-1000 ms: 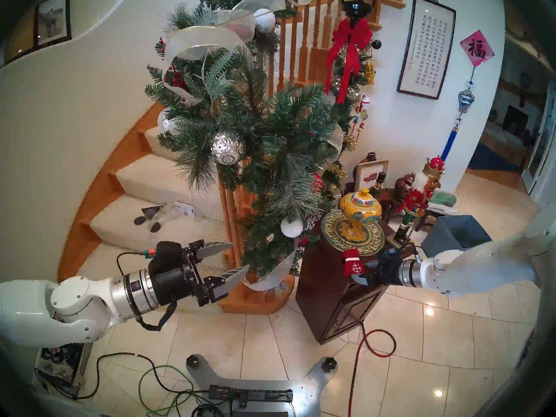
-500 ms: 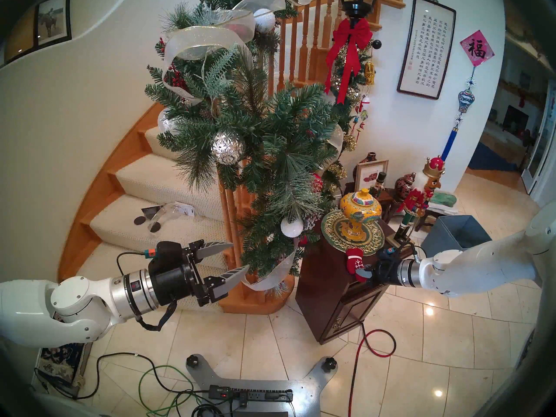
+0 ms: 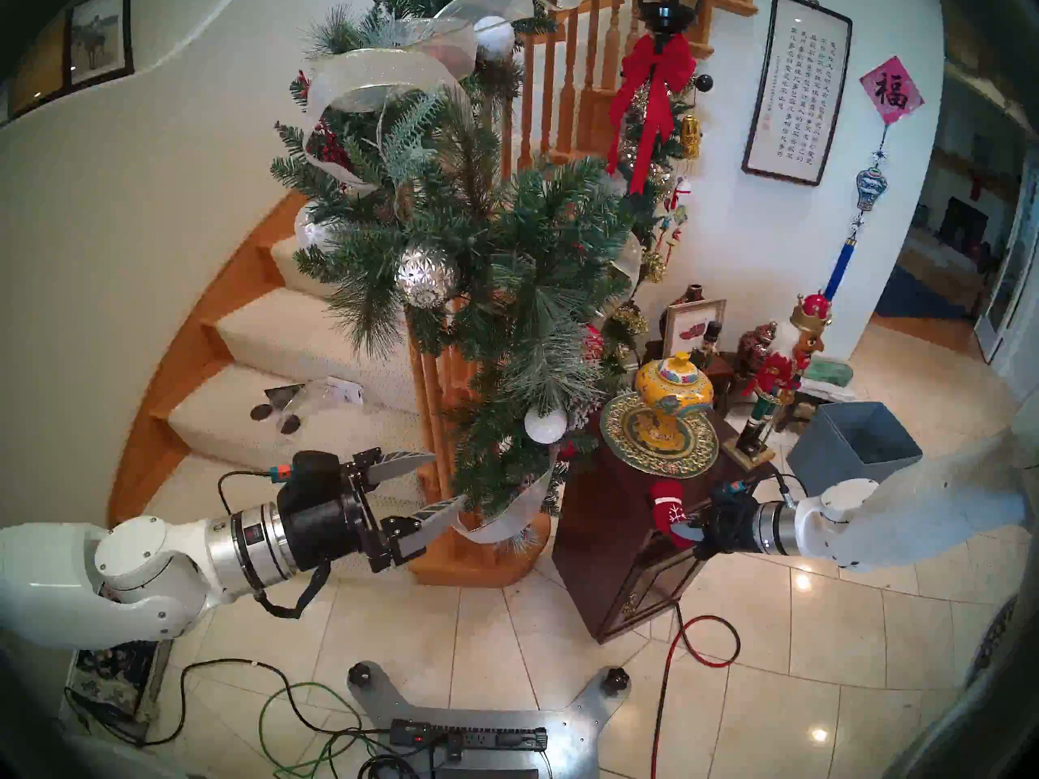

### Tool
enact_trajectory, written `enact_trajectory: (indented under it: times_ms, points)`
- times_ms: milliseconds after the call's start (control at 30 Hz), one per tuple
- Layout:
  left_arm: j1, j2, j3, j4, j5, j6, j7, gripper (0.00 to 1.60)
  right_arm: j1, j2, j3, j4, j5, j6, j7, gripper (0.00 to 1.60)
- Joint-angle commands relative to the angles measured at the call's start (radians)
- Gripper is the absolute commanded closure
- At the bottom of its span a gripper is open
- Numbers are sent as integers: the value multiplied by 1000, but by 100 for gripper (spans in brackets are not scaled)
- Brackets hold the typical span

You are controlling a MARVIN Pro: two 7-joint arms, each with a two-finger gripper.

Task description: Hang the ornament onto the Christmas-tree-style decoration

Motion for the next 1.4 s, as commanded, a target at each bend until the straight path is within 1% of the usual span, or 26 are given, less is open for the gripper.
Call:
enact_trajectory:
  times_ms: [0, 33, 67, 100, 133, 167, 233, 267, 433, 467, 533, 567, 600, 667, 700, 767, 800, 833, 933, 967, 1000, 1033, 1067, 1100, 1133, 1367]
  points:
    - [-3, 2, -4, -1, 0, -3, 2, 0, 132, 95, -32, -55, -66, -28, -15, 160]
    - [-3, 2, -4, -1, 0, -3, 2, 0, 112, 108, -5, -46, -79, -32, -10, 160]
    - [-3, 2, -4, -1, 0, -3, 2, 0, 153, 117, -39, -68, -85, -35, -15, 160]
    - [-3, 2, -4, -1, 0, -3, 2, 0, 134, 131, -12, -60, -97, -39, -10, 160]
    - [-3, 2, -4, -1, 0, -3, 2, 0, 172, 139, -44, -78, -102, -40, -13, 160]
    - [-3, 2, -4, -1, 0, -3, 2, 0, 164, 152, -29, -74, -113, -45, -8, 160]
    - [-3, 2, -4, -1, 0, -3, 2, 0, 202, 175, -54, -94, -134, -47, -8, 160]
    - [-3, 2, -4, -1, 0, -3, 2, 0, 194, 189, -38, -92, -147, -52, -3, 160]
    - [-3, 2, -4, -1, 0, -3, 2, 0, 260, 252, -67, -122, -206, -51, 3, 160]
    - [-3, 2, -4, -1, 0, -3, 2, 0, 250, 253, -61, -115, -208, -60, 8, 160]
    - [-3, 2, -4, -1, 0, -3, 2, 0, 286, 291, -72, -130, -238, -52, 15, 160]
    - [-3, 2, -4, -1, 0, -3, 2, 0, 287, 293, -74, -128, -240, -59, 19, 160]
    - [-3, 2, -4, -1, 0, -3, 2, 0, 319, 307, -97, -139, -253, -55, 22, 160]
    - [-3, 2, -4, -1, 0, -3, 2, 0, 305, 312, -85, -132, -257, -62, 28, 160]
    - [-3, 2, -4, -1, 0, -3, 2, 0, 329, 319, -106, -138, -264, -61, 30, 160]
    - [-3, 2, -4, -1, 0, -3, 2, 0, 346, 329, -121, -141, -276, -66, 36, 160]
    - [-3, 2, -4, -1, 0, -3, 2, 0, 342, 334, -117, -138, -283, -70, 39, 160]
    - [-3, 2, -4, -1, 0, -3, 2, 0, 370, 339, -143, -145, -290, -70, 41, 160]
    - [-3, 2, -4, -1, 0, -3, 2, 0, 399, 352, -171, -149, -310, -81, 55, 160]
    - [-3, 2, -4, -1, 0, -3, 2, 0, 395, 355, -168, -147, -315, -89, 61, 160]
    - [-3, 2, -4, -1, 0, -3, 2, 0, 423, 359, -195, -152, -321, -91, 63, 160]
    - [-3, 2, -4, -1, 0, -3, 2, 0, 416, 361, -188, -149, -327, -96, 65, 160]
    - [-3, 2, -4, -1, 0, -3, 2, 0, 449, 365, -220, -155, -337, -96, 64, 160]
    - [-3, 2, -4, -1, 0, -3, 2, 0, 432, 367, -205, -151, -342, -106, 69, 160]
    - [-3, 2, -4, -1, 0, -3, 2, 0, 453, 370, -226, -155, -348, -111, 73, 160]
    - [-3, 2, -4, -1, 0, -3, 2, 0, 521, 384, -288, -173, -381, -159, 102, 160]
